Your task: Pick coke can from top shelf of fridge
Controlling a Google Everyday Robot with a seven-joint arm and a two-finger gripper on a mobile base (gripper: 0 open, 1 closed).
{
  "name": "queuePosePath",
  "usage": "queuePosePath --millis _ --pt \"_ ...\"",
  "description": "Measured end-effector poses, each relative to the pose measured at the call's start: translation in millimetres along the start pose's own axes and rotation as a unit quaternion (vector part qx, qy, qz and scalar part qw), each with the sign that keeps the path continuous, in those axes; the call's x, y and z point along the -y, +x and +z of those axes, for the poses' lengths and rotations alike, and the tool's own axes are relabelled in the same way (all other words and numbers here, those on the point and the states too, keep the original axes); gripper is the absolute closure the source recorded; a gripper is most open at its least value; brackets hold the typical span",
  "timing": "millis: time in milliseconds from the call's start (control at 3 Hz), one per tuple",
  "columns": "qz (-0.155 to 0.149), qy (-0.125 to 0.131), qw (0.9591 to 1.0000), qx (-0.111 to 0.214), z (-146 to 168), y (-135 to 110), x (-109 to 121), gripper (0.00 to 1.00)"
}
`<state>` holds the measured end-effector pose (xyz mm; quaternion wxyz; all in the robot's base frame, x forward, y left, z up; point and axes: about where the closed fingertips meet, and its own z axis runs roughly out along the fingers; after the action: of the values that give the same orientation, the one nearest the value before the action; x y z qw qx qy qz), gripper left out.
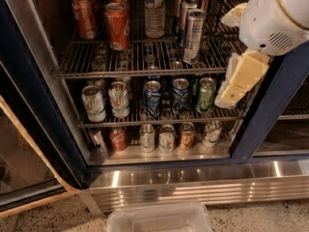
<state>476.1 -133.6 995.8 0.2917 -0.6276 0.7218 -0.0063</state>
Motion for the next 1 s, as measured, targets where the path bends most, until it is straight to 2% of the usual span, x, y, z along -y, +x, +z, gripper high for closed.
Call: queuePosePath --millis 333,667,1000 --pt "-0.024 0.002 0.9993 0.028 9 -23 -5 0.00" --pt "-0.055 0.010 0.9943 0.091 18 -64 -5 0.00" --pt "-0.085 0.013 0.9850 0.150 22 -111 -3 0.00"
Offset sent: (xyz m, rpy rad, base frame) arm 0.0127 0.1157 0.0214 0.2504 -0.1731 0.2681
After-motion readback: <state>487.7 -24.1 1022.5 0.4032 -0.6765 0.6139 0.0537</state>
